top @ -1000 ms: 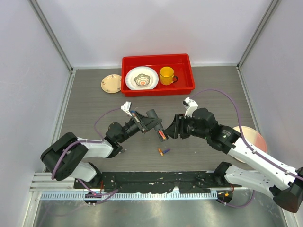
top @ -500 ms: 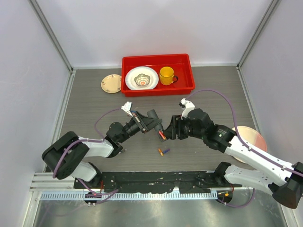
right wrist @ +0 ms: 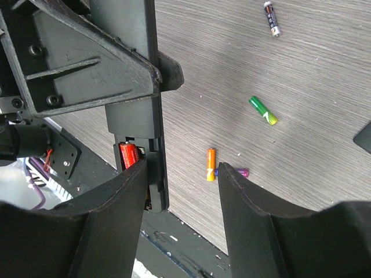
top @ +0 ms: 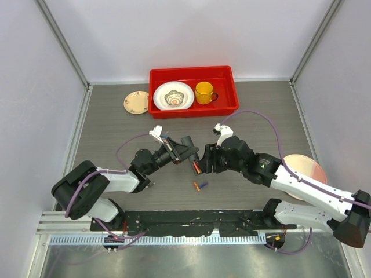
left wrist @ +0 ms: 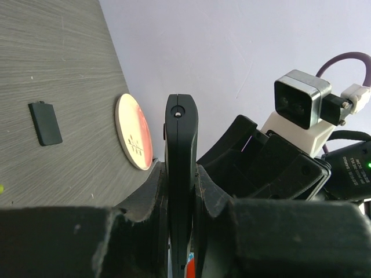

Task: Load the batteries into the remote control

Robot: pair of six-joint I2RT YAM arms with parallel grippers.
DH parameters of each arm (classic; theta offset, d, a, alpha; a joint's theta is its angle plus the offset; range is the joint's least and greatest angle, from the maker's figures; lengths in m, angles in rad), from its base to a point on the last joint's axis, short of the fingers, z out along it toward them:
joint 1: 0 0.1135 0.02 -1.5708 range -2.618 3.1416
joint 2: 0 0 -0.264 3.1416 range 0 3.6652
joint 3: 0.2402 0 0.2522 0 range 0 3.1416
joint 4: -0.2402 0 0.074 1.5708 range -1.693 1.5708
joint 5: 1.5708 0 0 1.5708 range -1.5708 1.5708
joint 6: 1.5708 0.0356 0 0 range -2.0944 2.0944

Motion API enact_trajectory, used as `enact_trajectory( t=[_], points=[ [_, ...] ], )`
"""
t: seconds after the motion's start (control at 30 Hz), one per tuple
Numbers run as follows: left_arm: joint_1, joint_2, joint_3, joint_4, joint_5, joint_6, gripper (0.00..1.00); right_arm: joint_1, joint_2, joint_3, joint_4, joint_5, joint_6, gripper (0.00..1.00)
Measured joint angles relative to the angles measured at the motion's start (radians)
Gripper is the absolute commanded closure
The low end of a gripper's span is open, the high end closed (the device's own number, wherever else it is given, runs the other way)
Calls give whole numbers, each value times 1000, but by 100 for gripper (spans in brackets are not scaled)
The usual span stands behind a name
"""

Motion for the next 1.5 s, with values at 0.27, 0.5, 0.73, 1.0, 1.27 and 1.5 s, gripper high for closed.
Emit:
enact_trajectory(
  t=[0.27,0.5,0.73,1.0,1.27,1.5],
  points=[
    [0,0,0,-19,-2,16,100,35,34,2,5,45,19,43],
    [2,0,-1,-27,-7,24,100,55,56,9,9,72,32,43],
    [2,0,-3,-28,-8,23,100,66,62,23,-12,95,33,43],
    [1,-1,-3,-5,-6,16,100,73,50,52,-67,120,25,43],
    [-3,-1,-3,21,-6,10,100,77,35,72,-100,134,18,41],
    [-4,-1,-3,38,-6,-2,100,78,28,81,-108,145,18,39]
  ],
)
